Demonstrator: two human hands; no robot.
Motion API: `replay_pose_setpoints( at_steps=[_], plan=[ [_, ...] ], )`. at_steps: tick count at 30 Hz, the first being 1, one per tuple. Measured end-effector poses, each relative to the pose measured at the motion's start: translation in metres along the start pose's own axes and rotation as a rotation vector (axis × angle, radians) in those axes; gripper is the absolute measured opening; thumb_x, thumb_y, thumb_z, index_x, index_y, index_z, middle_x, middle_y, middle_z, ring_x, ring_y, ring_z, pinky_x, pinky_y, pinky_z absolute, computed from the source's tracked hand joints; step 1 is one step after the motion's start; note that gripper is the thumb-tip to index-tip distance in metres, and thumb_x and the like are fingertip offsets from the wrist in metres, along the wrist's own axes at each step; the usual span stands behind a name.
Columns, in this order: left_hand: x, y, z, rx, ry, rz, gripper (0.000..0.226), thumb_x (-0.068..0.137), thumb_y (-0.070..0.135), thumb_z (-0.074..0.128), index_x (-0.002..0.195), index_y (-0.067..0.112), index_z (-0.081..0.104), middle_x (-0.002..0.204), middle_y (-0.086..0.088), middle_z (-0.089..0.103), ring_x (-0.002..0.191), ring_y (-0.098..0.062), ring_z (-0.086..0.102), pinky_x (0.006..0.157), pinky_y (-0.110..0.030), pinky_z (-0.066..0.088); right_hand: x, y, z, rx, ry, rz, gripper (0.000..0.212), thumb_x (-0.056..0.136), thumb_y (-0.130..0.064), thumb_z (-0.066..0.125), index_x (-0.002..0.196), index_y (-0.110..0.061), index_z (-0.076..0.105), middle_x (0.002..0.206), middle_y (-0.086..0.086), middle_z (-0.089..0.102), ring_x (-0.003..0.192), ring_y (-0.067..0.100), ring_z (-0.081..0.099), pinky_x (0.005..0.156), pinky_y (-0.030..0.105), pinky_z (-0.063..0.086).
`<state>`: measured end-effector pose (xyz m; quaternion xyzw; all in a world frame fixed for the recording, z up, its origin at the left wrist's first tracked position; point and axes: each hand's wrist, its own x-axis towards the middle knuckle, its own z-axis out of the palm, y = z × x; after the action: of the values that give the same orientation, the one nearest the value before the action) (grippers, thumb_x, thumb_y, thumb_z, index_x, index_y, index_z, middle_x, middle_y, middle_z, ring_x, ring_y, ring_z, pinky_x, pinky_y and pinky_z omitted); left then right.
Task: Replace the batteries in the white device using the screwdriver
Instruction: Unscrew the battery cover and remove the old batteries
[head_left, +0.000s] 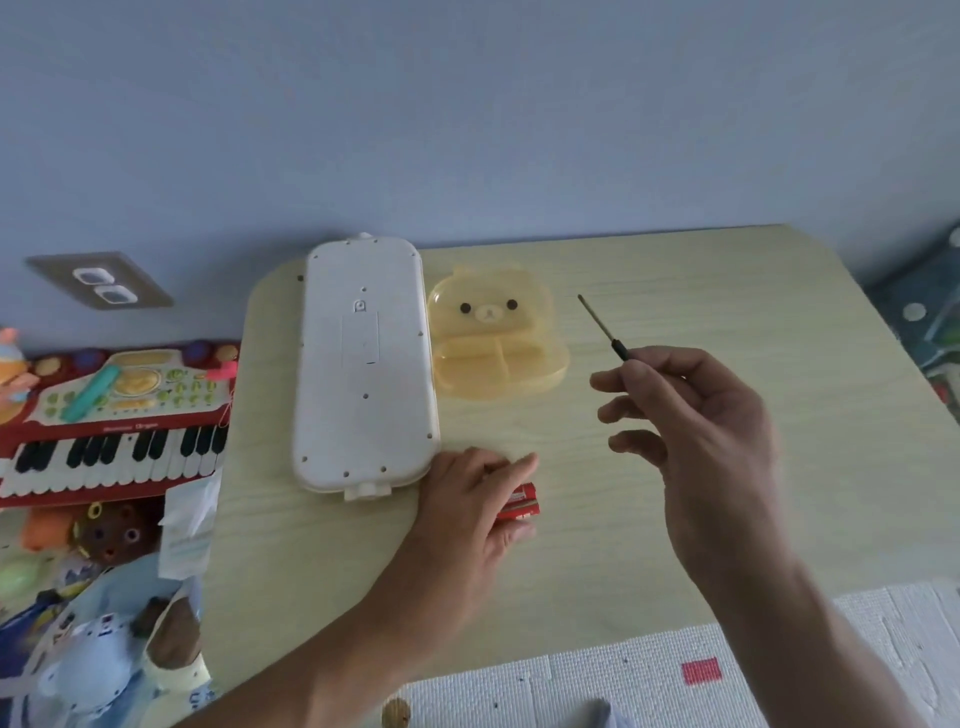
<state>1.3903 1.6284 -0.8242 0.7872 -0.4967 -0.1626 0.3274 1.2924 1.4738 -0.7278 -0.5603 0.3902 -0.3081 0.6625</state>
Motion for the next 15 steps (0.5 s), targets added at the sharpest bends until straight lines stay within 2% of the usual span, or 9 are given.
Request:
replay_pose_setpoints(
  at_steps=[5, 9, 15],
  plan=[
    [-0.001, 0.000, -0.007, -0.066, -0.006, 0.030, 0.058, 0.085, 0.031, 0.072, 0.139, 0.035, 0.052, 0.115, 0.021, 0.056, 0.111, 0.001, 0.047, 0.099, -0.010, 0.037, -0.014, 0.008, 0.004, -0.014, -0.041, -0.050, 0.009, 0.092, -0.007, 0.066, 0.087, -0.014, 0.069, 0.084, 0.011, 0.079, 0.067, 0.018, 0.068, 0.052, 0.024, 0.053],
    [-0.004, -0.006, -0.007, -0.102, -0.001, 0.033, 0.064, 0.082, 0.029, 0.077, 0.139, 0.038, 0.050, 0.113, 0.023, 0.056, 0.112, 0.009, 0.047, 0.094, 0.002, 0.031, -0.030, 0.022, 0.008, -0.040, -0.048, -0.052, 0.004, 0.091, -0.007, 0.068, 0.090, -0.011, 0.069, 0.083, 0.012, 0.079, 0.067, 0.018, 0.067, 0.053, 0.026, 0.054],
    [-0.004, -0.008, -0.005, -0.122, 0.007, 0.048, 0.066, 0.083, 0.026, 0.078, 0.141, 0.036, 0.048, 0.116, 0.017, 0.058, 0.109, 0.004, 0.050, 0.090, 0.001, 0.034, -0.045, 0.028, 0.015, -0.063, -0.052, -0.069, 0.006, 0.091, -0.006, 0.069, 0.091, -0.012, 0.069, 0.084, 0.011, 0.079, 0.067, 0.018, 0.068, 0.057, 0.031, 0.054]
  ],
)
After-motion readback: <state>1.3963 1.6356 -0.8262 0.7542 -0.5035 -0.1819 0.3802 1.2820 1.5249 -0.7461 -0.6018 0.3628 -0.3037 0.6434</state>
